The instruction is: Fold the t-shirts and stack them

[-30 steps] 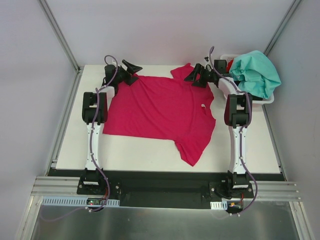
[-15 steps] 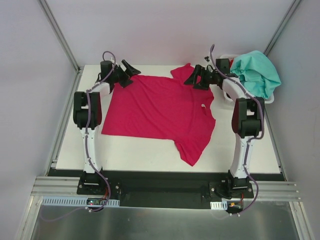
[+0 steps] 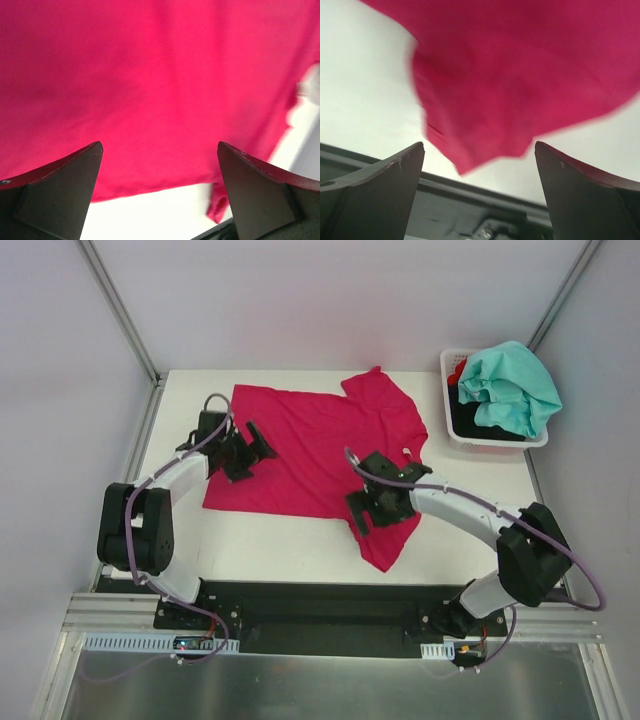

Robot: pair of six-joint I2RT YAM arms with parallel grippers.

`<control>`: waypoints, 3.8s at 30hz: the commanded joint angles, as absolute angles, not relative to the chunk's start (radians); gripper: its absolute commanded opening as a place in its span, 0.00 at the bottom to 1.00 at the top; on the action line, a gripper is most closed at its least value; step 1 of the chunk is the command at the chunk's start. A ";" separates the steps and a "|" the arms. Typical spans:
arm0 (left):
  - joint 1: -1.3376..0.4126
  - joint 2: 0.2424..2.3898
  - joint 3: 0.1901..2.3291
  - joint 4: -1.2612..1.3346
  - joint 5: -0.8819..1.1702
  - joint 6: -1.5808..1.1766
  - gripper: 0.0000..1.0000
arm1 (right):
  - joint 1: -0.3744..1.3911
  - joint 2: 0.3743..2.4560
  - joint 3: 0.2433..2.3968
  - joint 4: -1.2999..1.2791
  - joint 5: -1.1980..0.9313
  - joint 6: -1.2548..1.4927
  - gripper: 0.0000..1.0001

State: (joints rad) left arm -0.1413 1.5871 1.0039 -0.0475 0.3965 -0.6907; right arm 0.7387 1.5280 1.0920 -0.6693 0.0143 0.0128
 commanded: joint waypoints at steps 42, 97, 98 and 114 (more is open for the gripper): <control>-0.043 1.388 1.005 -0.457 0.095 -0.627 0.99 | 1.330 1.945 1.347 -1.083 0.712 0.572 0.61; -0.043 1.394 1.046 -0.495 0.152 -0.591 0.99 | 0.982 1.782 1.408 -1.155 0.858 0.271 0.41; -0.043 1.394 1.046 -0.494 0.152 -0.591 0.99 | 0.994 1.782 1.396 -1.147 0.848 0.290 0.38; -0.044 1.390 1.055 -0.495 0.161 -0.584 0.99 | 1.063 1.793 1.309 -1.023 0.600 0.293 0.28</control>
